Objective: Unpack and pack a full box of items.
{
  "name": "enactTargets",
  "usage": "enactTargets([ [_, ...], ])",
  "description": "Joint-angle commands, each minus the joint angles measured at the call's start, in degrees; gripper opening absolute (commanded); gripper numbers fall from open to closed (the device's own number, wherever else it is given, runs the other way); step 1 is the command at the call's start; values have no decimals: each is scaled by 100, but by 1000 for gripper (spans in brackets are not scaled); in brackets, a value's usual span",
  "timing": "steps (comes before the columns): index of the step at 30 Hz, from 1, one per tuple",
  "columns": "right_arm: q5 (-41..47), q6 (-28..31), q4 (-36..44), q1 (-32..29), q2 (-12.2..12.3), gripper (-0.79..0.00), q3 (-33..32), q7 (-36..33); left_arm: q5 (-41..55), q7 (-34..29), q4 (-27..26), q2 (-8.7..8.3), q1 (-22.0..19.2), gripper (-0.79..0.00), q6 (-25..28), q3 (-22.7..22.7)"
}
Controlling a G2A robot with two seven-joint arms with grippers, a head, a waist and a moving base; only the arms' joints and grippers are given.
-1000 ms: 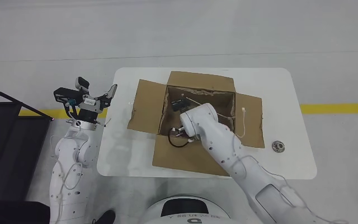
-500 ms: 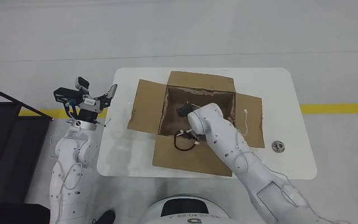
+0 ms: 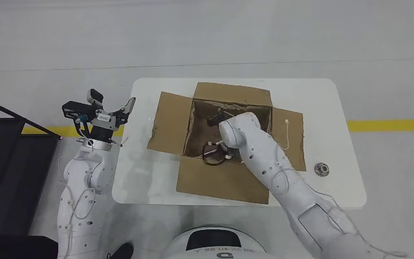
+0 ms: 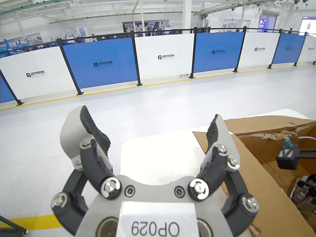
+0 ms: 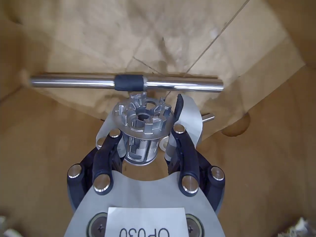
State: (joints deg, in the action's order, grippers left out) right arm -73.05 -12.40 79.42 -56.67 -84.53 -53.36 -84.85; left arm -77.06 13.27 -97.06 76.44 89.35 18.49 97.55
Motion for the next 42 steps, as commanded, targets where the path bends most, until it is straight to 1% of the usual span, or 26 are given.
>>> enactTargets([
  [1,-245,-46,935,-488,116,-785,-335,273,0,0,0,0,0,0,0,0],
  [4,-504,-108,2276,-1405,275,-785,-891,875,0,0,0,0,0,0,0,0],
  [6,-529,-135,3100,-2079,359,-785,-1296,1445,0,0,0,0,0,0,0,0],
  [9,-331,-73,4098,-3165,452,-785,-1892,2574,0,0,0,0,0,0,0,0],
  [10,-220,-75,4385,-3528,474,-785,-2111,3047,0,0,0,0,0,0,0,0],
  [12,2,40,4830,-4285,508,-785,-2476,4109,0,0,0,0,0,0,0,0],
  [15,592,81,5188,-5420,518,-785,-2976,5735,0,0,0,0,0,0,0,0],
  [16,861,189,5228,-5726,517,-785,-3105,6177,0,0,0,0,0,0,0,0],
  [17,956,240,5233,-5821,517,-785,-3146,6309,0,0,0,0,0,0,0,0],
  [28,978,202,5197,-5805,514,-785,-3149,6371,0,0,0,0,0,0,0,0],
  [29,1108,213,5183,-5817,513,-785,-3169,6402,0,0,0,0,0,0,0,0],
  [30,1463,200,5199,-5854,508,-785,-3307,6395,0,0,0,0,0,0,0,0],
  [32,2279,248,5176,-5937,515,-785,-3873,6309,0,0,0,0,0,0,0,0],
  [34,3159,277,4991,-5979,523,-785,-4650,6285,0,0,0,0,0,0,0,0],
  [36,4165,361,4634,-5983,532,-785,-5443,6173,0,0,0,0,0,0,0,0],
  [38,5196,516,4136,-5927,559,-785,-6189,5772,0,0,0,0,0,0,0,0],
  [39,5475,519,3914,-5863,590,-785,-6499,5474,0,0,0,0,0,0,0,0],
  [40,5616,331,3653,-5764,618,-785,-6754,5295,0,0,0,0,0,0,0,0],
  [42,5373,-48,3370,-5490,694,-785,-6919,4918,0,0,0,0,0,0,0,0],
])
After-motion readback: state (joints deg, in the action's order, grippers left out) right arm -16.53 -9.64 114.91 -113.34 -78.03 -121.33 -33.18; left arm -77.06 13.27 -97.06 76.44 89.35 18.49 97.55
